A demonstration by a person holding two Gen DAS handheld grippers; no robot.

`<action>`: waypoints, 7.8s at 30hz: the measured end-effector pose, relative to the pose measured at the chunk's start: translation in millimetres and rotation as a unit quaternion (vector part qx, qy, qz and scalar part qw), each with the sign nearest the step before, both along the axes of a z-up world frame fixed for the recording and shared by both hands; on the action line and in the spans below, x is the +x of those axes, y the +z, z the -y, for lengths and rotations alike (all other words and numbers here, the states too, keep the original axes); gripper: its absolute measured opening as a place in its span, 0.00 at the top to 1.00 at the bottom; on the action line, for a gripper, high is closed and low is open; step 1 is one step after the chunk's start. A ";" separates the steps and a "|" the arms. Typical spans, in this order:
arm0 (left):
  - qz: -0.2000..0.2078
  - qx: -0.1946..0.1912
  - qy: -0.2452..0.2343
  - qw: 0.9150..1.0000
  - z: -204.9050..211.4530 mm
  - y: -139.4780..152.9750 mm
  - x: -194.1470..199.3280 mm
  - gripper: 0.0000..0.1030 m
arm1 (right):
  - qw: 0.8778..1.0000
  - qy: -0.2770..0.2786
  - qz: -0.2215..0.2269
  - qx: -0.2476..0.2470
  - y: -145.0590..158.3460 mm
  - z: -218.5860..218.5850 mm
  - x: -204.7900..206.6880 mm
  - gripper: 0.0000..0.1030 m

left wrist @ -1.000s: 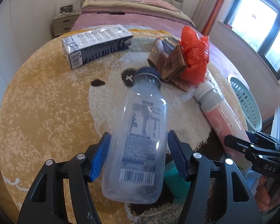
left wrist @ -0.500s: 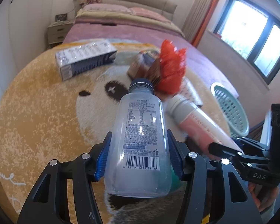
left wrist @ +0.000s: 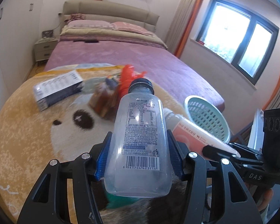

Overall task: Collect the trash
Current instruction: 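Carry bottle and spray can over the wastebasket and release both, then grasp the teal bag with the left gripper while the right gripper grasps the red plastic bag, then carry teal and red bags over the wastebasket and open both grippers, then grasp the white milk carton with the left gripper while the right gripper grasps the polka-dot paper bag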

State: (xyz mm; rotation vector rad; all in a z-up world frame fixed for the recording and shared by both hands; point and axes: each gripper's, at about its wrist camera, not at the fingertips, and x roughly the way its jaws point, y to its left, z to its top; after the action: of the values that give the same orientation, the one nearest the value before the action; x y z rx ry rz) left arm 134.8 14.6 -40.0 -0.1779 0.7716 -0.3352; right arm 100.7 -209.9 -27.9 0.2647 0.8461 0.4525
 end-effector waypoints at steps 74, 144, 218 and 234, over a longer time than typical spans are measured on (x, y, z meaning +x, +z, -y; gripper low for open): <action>-0.040 0.032 0.043 0.998 -24.1 -56.9 -39.0 0.26 | 0.995 -0.027 0.091 -0.041 12.4 -28.3 80.9 0.51; -0.011 -0.029 -0.130 0.991 149.0 -35.3 56.9 0.63 | 0.977 -0.206 0.051 0.022 -5.4 155.1 56.5 0.69; -0.016 0.021 0.203 0.979 -155.1 -46.6 119.9 0.33 | 0.990 -0.053 0.005 -0.134 -64.2 -68.8 125.1 0.39; -0.010 0.024 0.071 0.997 -95.8 -38.1 100.9 0.66 | 0.991 -0.036 0.024 -0.130 -61.1 -74.8 116.8 0.73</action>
State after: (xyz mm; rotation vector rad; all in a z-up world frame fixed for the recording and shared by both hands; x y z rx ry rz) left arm 235.7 110.4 -78.1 -0.1910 0.7823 -0.1799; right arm 217.5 -135.2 -88.9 0.0433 0.8354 0.2752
